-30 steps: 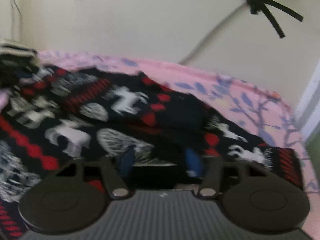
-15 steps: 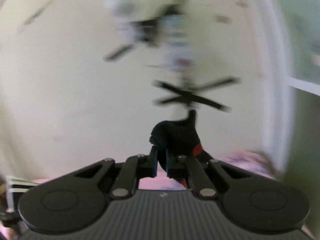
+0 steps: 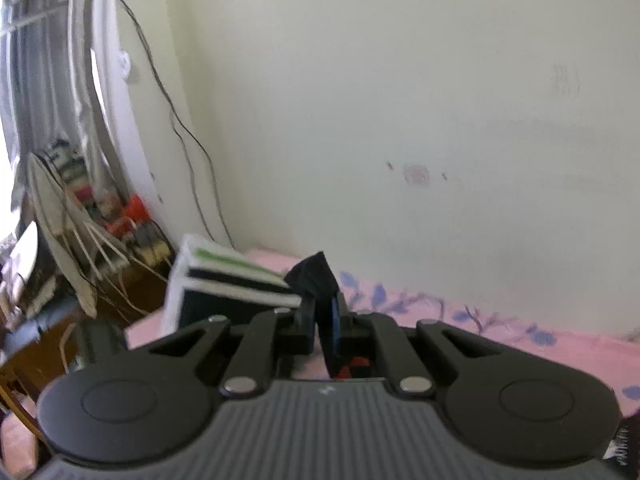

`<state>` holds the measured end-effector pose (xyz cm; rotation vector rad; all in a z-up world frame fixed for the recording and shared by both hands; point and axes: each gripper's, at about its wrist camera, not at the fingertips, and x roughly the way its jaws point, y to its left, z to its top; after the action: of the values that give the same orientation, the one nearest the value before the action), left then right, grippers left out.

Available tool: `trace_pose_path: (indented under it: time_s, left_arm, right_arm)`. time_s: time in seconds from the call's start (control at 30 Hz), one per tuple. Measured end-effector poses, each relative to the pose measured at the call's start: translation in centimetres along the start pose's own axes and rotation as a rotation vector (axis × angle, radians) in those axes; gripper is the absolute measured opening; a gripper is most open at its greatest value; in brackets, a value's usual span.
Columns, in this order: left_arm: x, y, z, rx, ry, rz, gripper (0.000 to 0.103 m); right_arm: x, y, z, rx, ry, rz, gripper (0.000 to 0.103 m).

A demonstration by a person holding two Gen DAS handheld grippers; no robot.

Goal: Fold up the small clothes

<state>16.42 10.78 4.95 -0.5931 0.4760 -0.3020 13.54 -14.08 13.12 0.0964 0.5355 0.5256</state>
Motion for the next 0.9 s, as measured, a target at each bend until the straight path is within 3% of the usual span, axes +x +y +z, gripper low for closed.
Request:
trace_pose_path:
  time_s: [0.17,0.3,0.37,0.43,0.47,0.57,0.67,0.77,0.8,0.83,0.87,0.9]
  left_arm:
    - [0.6,-1.7,-1.3,0.078,0.031,-0.014,0.053]
    - [1.6,-4.2,-3.8,0.212,0.097,-0.028,0.053]
    - [2.4,-5.7,-5.5,0.304,0.139,-0.041,0.053]
    - [3.0,-7.2,-7.3,0.397,0.191,-0.061,0.053]
    - [3.4,-7.7,-8.1,0.435,0.216,-0.068,0.053]
    - [4.7,-9.2,-10.4,0.515,0.3,-0.063,0.053]
    - [5.1,-10.3,-11.1,0.495,0.363,-0.102,0.053]
    - [5.4,-11.2,-11.3,0.462,0.397,-0.121,0.053]
    - [5.7,-11.6,-11.5,0.467,0.399,-0.108,0.05]
    - [6.0,-12.1,-11.9,0.483,0.401,-0.085,0.047]
    - [6.2,-12.5,-12.2,0.499,0.4,-0.066,0.034]
    - [6.4,-12.9,-12.7,0.517,0.4,-0.048,0.021]
  right_arm:
    - [-2.6,-6.1,-3.8,0.094,0.006,-0.087,0.0]
    - [-5.7,-11.8,-9.2,0.207,0.005,-0.196,0.0]
    - [-6.6,-13.9,-12.6,0.236,0.039,-0.265,0.013]
    - [-7.6,-15.6,-15.4,0.248,0.071,-0.343,0.066]
    - [-8.5,-16.4,-16.1,0.256,0.047,-0.366,0.07]
    - [-11.5,-18.7,-16.9,0.291,-0.054,-0.405,0.07]
    - [-11.8,-20.5,-16.8,0.337,-0.098,-0.399,0.073]
    - [-9.5,-21.5,-16.2,0.355,-0.072,-0.332,0.08]
    - [-8.3,-21.5,-16.4,0.351,-0.044,-0.31,0.079]
    - [-7.2,-21.5,-16.5,0.344,-0.008,-0.305,0.045]
    - [-6.5,-21.5,-16.7,0.328,0.031,-0.325,0.026]
    - [-6.5,-21.5,-16.9,0.315,0.017,-0.337,0.014]
